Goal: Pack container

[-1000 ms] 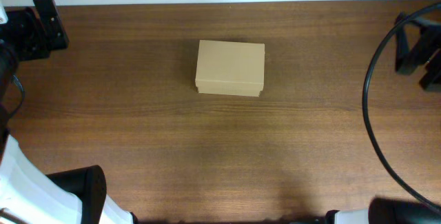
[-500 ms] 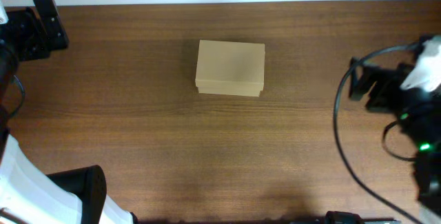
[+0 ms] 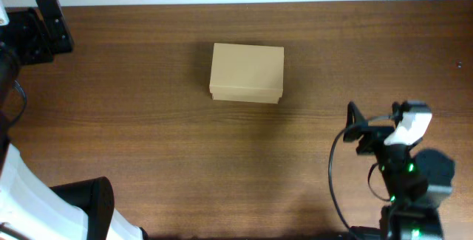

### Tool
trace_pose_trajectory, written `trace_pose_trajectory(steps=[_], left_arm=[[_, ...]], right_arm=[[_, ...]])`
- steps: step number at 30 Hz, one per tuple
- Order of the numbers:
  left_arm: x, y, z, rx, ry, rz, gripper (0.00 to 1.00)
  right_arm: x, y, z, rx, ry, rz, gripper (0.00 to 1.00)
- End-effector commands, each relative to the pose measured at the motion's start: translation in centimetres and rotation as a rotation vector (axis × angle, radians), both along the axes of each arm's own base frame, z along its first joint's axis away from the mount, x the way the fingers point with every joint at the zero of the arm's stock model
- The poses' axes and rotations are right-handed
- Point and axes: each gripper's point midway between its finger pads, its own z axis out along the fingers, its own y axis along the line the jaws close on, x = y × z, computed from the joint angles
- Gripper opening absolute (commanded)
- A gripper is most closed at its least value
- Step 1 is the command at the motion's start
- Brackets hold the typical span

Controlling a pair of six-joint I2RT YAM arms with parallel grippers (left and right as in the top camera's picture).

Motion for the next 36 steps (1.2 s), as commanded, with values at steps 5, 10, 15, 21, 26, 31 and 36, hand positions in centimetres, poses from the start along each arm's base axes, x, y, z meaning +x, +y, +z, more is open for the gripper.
trace_pose_trajectory(steps=[5,10,15,21,26,31,36], left_arm=[[0.3,0.2,-0.3,-0.010,0.007,0.008,1.00],[0.3,0.2,-0.3,-0.010,0.007,0.008,1.00],[0.3,0.2,-0.3,-0.010,0.007,0.008,1.00],[0.3,0.2,-0.3,-0.010,0.007,0.008,1.00],[0.3,0.2,-0.3,-0.010,0.007,0.008,1.00],[0.3,0.2,-0.3,-0.010,0.007,0.008,1.00],[0.3,0.2,-0.3,-0.010,0.007,0.008,1.00]], right_arm=[[-3.0,-0.2,-1.9,-0.028,-0.144,-0.038,0.99],[-4.2,-0.1,-2.4,-0.035,-0.208,-0.039,0.99],[-4.1,-0.1,-4.2,-0.032,-0.178,-0.041,0.99],[-3.6,-0.2,-6.6,-0.026,-0.127,-0.041,0.99],[-3.2,-0.2,-9.8,-0.018,-0.059,-0.040,0.99],[-3.0,-0.3,-11.2,-0.016,-0.036,-0.040,1.00],[-3.0,-0.3,-11.2,-0.016,-0.034,-0.040,0.99]])
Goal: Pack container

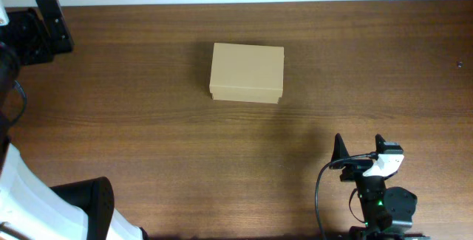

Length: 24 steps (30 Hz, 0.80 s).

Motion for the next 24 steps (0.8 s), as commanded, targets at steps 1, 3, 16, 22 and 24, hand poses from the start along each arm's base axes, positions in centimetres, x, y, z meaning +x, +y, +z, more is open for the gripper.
trace_pose_trajectory(steps=[1,3,16,22,24], left_arm=[[0.3,0.2,-0.3,-0.010,0.007,0.007,1.00],[0.3,0.2,-0.3,-0.010,0.007,0.007,1.00],[-0.6,0.0,0.4,-0.006,-0.015,0.007,1.00],[-4.5,-0.6,0.4,-0.011,0.015,0.007,1.00],[-5.8,-0.8,-1.0,-0.021,0.075,0.008,1.00]], right_arm=[[0.0,-0.1,-0.1,-0.006,-0.005,-0.007,0.99],[0.0,-0.1,-0.1,-0.006,-0.005,-0.007,0.99],[0.0,-0.1,-0.1,-0.006,-0.005,-0.007,0.99],[0.0,-0.1,-0.1,-0.006,-0.004,-0.007,0.99],[0.0,-0.1,-0.1,-0.006,-0.005,-0.007,0.99]])
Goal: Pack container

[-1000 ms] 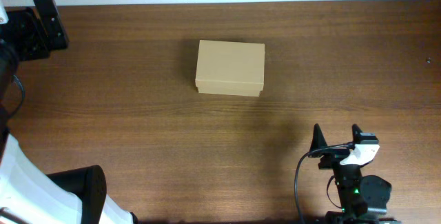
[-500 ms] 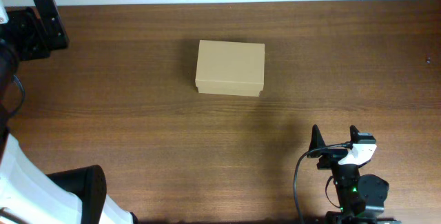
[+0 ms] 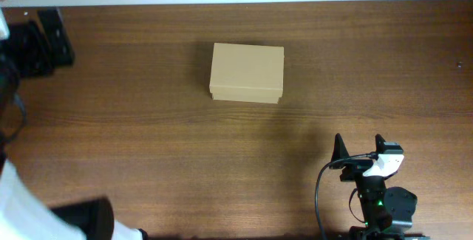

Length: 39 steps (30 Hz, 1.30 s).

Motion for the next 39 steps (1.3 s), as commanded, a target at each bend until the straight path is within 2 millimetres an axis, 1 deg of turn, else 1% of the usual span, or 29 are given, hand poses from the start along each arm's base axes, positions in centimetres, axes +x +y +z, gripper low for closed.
trace_pose_trajectory(steps=[1,2,4,7,8,10,12,15,17,19,23,26,29,34,39], left_arm=[[-3.8,-0.5,-1.2,-0.016,0.049,0.008,1.00],[-4.4,-0.1,-1.9,0.013,0.074,0.022,1.00],[-4.9,0.6,-1.8,0.054,0.040,0.056,1.00],[-5.2,1.5,-0.1,0.096,-0.117,0.109,1.00],[-5.6,1.7,0.6,0.110,-0.197,0.126,1.00],[-6.3,1.5,1.2,0.120,-0.300,0.130,1.00],[-7.1,1.0,1.2,0.125,-0.383,0.118,1.00],[-8.0,0.0,0.2,0.121,-0.465,0.078,1.00],[-8.5,-0.9,-1.5,0.113,-0.484,0.042,0.99],[-9.0,-1.2,-3.9,0.110,-0.475,0.031,1.00],[-9.7,-1.2,-9.3,0.109,-0.414,0.031,1.00],[-9.7,-1.2,-13.8,0.108,-0.370,0.029,1.00],[-9.1,-1.1,-17.2,0.108,-0.372,0.029,1.00],[-8.0,-1.1,-20.7,0.108,-0.416,0.029,1.00],[-6.7,-1.8,-23.1,0.102,-0.469,0.000,1.00]], right_arm=[[0.0,-0.1,-0.1,-0.006,-0.005,-0.007,0.99],[0.0,-0.1,-0.1,-0.006,-0.005,-0.007,0.99],[0.0,-0.1,-0.1,-0.006,-0.005,-0.007,0.99],[0.0,-0.1,-0.1,-0.006,-0.004,-0.007,0.99],[0.0,-0.1,-0.1,-0.006,-0.005,-0.007,0.99],[0.0,-0.1,-0.1,-0.006,-0.004,-0.007,0.99],[0.0,-0.1,-0.1,-0.006,-0.004,-0.007,0.99],[0.0,-0.1,-0.1,-0.006,-0.005,-0.007,0.99],[0.0,-0.1,-0.1,-0.006,-0.005,-0.007,0.99],[0.0,-0.1,-0.1,-0.006,-0.005,-0.007,0.99],[0.0,-0.1,-0.1,-0.006,-0.005,-0.007,0.99],[0.0,-0.1,-0.1,-0.006,-0.005,-0.007,0.99],[0.0,-0.1,-0.1,-0.006,-0.005,-0.007,0.99],[0.0,-0.1,-0.1,-0.006,-0.005,-0.007,1.00],[0.0,-0.1,-0.1,-0.006,-0.005,-0.007,0.99]])
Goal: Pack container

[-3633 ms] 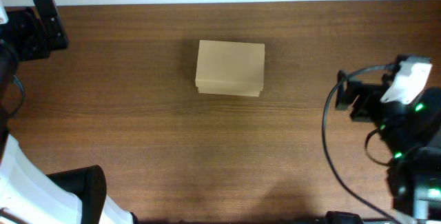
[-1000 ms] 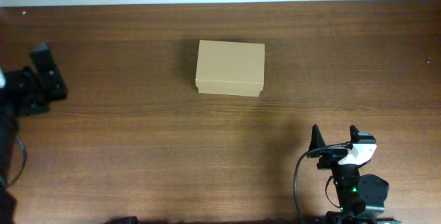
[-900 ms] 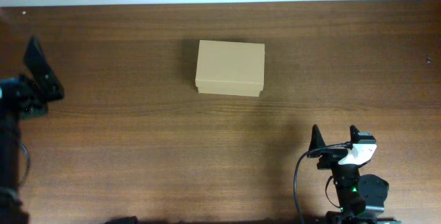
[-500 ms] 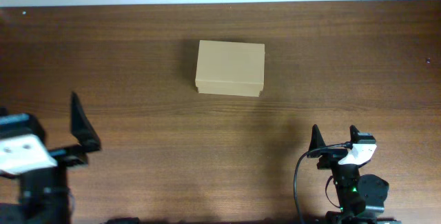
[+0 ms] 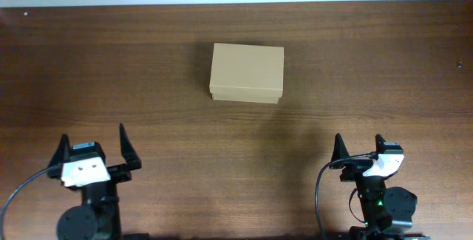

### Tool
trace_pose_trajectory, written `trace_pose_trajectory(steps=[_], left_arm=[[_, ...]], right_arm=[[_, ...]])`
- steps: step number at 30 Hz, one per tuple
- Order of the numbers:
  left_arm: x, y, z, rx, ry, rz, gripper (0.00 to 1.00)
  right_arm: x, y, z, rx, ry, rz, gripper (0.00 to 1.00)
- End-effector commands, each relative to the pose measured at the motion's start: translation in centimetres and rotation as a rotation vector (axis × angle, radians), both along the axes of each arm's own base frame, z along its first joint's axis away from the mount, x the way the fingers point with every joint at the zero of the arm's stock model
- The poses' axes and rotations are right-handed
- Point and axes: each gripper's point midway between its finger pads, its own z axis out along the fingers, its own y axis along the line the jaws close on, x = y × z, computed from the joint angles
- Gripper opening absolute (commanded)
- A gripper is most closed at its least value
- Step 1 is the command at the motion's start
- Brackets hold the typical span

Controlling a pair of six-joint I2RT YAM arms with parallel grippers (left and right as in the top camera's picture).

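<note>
A closed tan cardboard box [image 5: 247,72] sits on the brown wooden table [image 5: 148,63], a little above the middle of the overhead view. My left gripper [image 5: 94,142] stands open near the front edge at the left, well below and left of the box. At the front right my right gripper [image 5: 359,145] is open too, with nothing between its fingers. Both grippers are far from the box.
A pale wall strip runs along the table's far edge. The arm bases and their cables sit at the front edge on both sides.
The left arm has left the far left edge and upper left corner and now stands at the front left with its gripper open. The box and right arm are unchanged.
At first my right gripper was mid-right of the table and the left arm stretched along the left edge. Then the right arm stood back at the front right. Now the left arm stands at the front left. The box never moved.
</note>
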Motion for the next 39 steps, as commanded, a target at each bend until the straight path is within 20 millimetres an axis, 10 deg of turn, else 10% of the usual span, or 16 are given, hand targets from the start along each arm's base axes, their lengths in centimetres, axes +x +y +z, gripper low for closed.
trace_pose_trajectory(steps=[1,17,39], left_arm=[[0.7,-0.6,-1.9,0.012,-0.016,-0.025,1.00],[2.6,-1.3,-11.9,0.012,0.027,-0.052,1.00],[2.4,-1.3,-13.7,0.012,0.065,-0.055,1.00]], right_arm=[[0.0,-0.1,-0.1,-0.006,-0.003,-0.007,0.99],[0.0,-0.1,-0.2,-0.006,-0.003,-0.007,0.99],[0.0,-0.1,-0.1,-0.006,-0.003,-0.007,0.99]])
